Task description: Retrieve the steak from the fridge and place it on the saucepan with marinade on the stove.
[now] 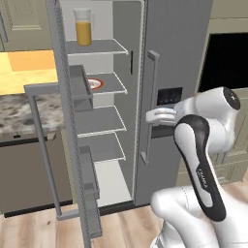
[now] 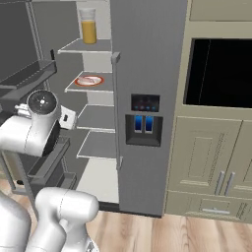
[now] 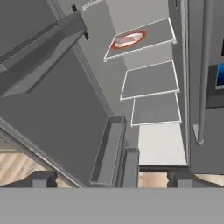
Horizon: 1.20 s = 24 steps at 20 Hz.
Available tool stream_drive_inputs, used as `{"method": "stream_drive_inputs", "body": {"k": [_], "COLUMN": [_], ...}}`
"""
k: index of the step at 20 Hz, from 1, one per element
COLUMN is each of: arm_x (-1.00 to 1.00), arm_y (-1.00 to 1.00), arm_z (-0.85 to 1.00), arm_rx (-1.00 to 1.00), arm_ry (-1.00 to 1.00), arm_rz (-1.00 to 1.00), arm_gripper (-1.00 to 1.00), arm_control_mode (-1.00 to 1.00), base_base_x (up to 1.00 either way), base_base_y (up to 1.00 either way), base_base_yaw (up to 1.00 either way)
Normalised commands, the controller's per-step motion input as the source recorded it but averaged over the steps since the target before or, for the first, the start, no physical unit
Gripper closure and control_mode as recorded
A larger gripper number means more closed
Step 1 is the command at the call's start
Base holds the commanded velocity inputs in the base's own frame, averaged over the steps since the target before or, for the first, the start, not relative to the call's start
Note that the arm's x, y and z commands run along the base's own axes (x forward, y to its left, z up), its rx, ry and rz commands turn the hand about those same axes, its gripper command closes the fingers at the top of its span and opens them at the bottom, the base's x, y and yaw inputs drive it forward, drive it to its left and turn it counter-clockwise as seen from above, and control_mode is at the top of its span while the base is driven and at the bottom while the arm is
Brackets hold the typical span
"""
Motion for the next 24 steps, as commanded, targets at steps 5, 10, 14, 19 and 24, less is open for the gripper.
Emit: {"method": "stream_drive_inputs", "body": {"k": [5, 10, 14, 19, 24], "arm_x": [-0.15, -0.14, 0.0, 0.0, 0.0], "arm_y": [0.0, -0.13, 0.0, -0.36, -0.43], "arm_z": [-0.01, -0.01, 0.0, -0.02, 0.0], "arm_rx": [-0.41, -0.22, 0.0, 0.05, 0.1], "arm_ry": [-0.06, -0.13, 0.0, -0.02, 0.0], "arm_rz": [-0.16, -0.01, 0.0, 0.01, 0.02], "arm_gripper": [-1.0, -1.0, -1.0, -1.0, -1.0], "arm_control_mode": [-1.0, -1.0, -1.0, -1.0, -1.0], "base_base_x": [0.0, 0.0, 0.0, 0.0, 0.0], "base_base_y": [0.0, 0.0, 0.0, 0.0, 0.0], "base_base_yaw": [0.0, 0.0, 0.0, 0.0, 0.0]}}
